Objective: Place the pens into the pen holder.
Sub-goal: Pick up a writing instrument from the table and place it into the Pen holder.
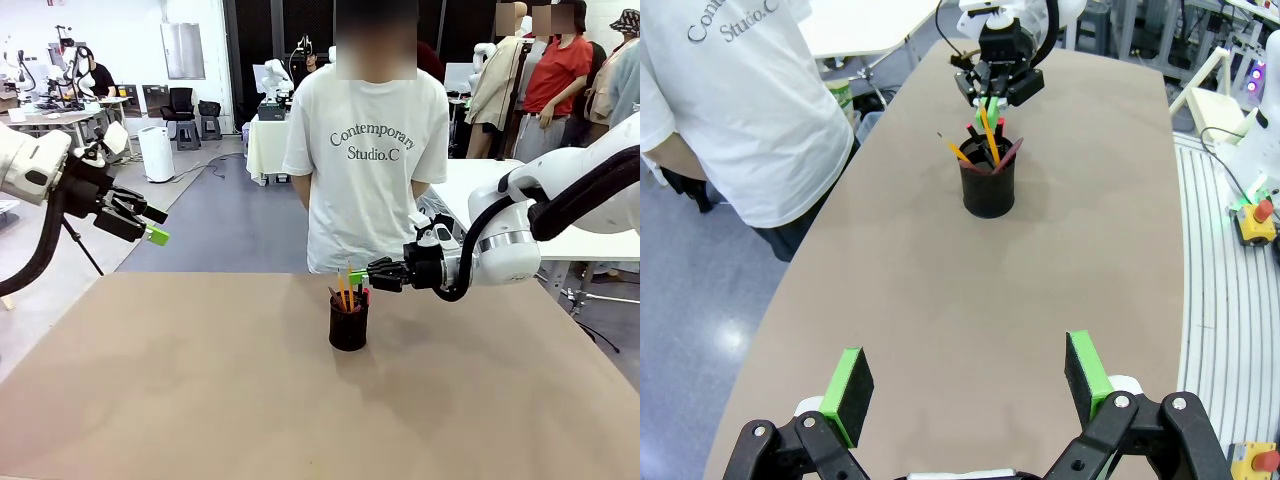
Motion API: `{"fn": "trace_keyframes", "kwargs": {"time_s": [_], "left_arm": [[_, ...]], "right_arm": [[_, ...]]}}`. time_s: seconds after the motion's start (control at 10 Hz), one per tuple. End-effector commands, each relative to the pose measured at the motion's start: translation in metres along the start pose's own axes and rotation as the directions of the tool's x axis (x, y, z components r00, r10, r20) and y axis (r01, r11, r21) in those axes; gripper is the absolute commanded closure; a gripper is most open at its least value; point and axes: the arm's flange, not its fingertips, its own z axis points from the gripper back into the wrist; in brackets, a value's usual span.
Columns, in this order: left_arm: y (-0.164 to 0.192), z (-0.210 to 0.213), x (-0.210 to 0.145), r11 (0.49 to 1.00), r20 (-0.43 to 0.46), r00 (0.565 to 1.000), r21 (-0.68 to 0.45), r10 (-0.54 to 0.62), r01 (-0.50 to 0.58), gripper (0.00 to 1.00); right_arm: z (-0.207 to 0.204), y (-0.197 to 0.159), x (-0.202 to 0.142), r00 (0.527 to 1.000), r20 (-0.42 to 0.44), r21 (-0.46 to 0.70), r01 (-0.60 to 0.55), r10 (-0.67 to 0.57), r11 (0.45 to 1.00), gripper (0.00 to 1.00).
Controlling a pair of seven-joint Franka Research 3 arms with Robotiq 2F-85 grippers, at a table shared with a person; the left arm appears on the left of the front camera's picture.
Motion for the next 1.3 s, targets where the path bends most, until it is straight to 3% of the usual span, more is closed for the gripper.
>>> {"fn": "trace_keyframes", "kwargs": {"time_s": [0.0, 0.3, 0.7, 0.9, 1.2], "left_arm": [[0.000, 0.002, 0.000, 1.000, 0.002, 1.000, 0.004, 0.002, -0.002, 0.00], [0.000, 0.002, 0.000, 1.000, 0.002, 1.000, 0.004, 0.002, -0.002, 0.00], [0.000, 0.002, 0.000, 1.000, 0.002, 1.000, 0.004, 0.002, -0.002, 0.00], [0.000, 0.002, 0.000, 1.000, 0.002, 1.000, 0.004, 0.002, -0.002, 0.00], [0.000, 0.002, 0.000, 1.000, 0.002, 1.000, 0.004, 0.002, -0.002, 0.00]], "right_arm": [[-0.001, 0.000, 0.001, 1.000, 0.000, 0.002, -0.016, 0.016, 1.000, 1.00], [-0.001, 0.000, 0.001, 1.000, 0.000, 0.002, -0.016, 0.016, 1.000, 1.00], [0.006, 0.007, 0.017, 0.999, -0.042, -0.014, -0.014, 0.014, 1.000, 0.31], [0.012, 0.014, 0.030, 0.991, -0.132, -0.016, -0.024, 0.021, 1.000, 0.00], [0.022, 0.026, 0.044, 0.971, -0.234, -0.017, -0.051, 0.046, 0.999, 0.00]]}}
